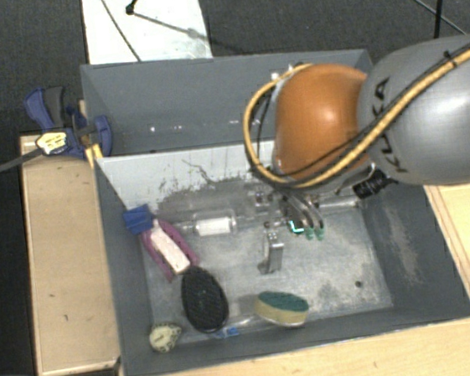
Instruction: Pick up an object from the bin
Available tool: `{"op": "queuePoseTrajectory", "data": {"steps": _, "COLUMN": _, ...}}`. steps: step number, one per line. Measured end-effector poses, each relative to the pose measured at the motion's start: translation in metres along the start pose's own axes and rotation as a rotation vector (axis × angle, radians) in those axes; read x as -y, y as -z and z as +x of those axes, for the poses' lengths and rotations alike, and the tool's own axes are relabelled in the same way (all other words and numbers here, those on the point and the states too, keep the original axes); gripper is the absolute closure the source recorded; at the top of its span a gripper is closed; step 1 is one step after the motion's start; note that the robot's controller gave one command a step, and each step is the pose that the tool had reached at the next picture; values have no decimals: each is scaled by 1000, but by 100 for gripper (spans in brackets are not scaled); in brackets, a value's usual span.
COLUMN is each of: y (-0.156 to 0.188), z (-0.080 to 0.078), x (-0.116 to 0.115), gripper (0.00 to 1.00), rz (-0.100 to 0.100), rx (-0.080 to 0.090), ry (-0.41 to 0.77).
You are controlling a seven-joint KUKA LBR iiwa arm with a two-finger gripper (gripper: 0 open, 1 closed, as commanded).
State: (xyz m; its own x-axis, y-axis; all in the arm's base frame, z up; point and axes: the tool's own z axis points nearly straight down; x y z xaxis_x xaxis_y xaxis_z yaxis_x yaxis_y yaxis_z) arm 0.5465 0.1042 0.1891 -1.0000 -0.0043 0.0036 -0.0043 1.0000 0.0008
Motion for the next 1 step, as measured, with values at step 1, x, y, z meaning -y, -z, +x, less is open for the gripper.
{"op": "queuePoseTrajectory", "data": {"steps": 1, "y": -99, "z": 72, "x": 16, "gripper": 0, "rz": 0, "rx": -1, "ry": 128}}
